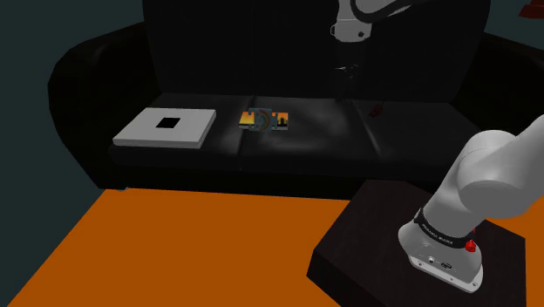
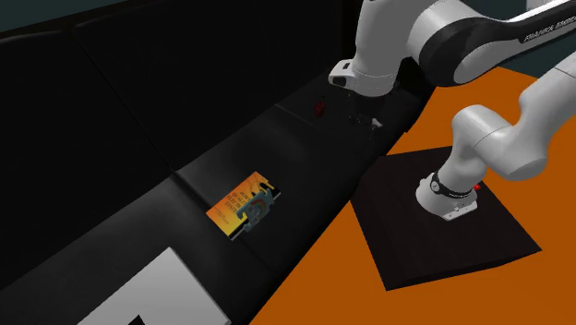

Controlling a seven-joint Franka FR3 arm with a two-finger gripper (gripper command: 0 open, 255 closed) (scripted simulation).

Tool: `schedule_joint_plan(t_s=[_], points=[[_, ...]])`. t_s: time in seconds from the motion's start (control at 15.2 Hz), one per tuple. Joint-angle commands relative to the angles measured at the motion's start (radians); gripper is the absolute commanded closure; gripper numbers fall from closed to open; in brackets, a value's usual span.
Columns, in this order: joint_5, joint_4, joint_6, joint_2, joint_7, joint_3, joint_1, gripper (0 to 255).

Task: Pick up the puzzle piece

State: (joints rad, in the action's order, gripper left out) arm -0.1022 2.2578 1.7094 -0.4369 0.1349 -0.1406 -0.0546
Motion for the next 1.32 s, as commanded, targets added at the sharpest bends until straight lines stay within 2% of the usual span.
schedule_joint_plan(t_s=[0.0,0.66,1.25], points=[[0.009,-0.049,0.031,0.083,0.052,-0.017,-0.011,0],[0.101,-0.374,0.093,0.492,0.288,-0.044,-0.043,0],[0.178,-0.794,0.026,0.871,0.455,-0.002,-0.031,0]])
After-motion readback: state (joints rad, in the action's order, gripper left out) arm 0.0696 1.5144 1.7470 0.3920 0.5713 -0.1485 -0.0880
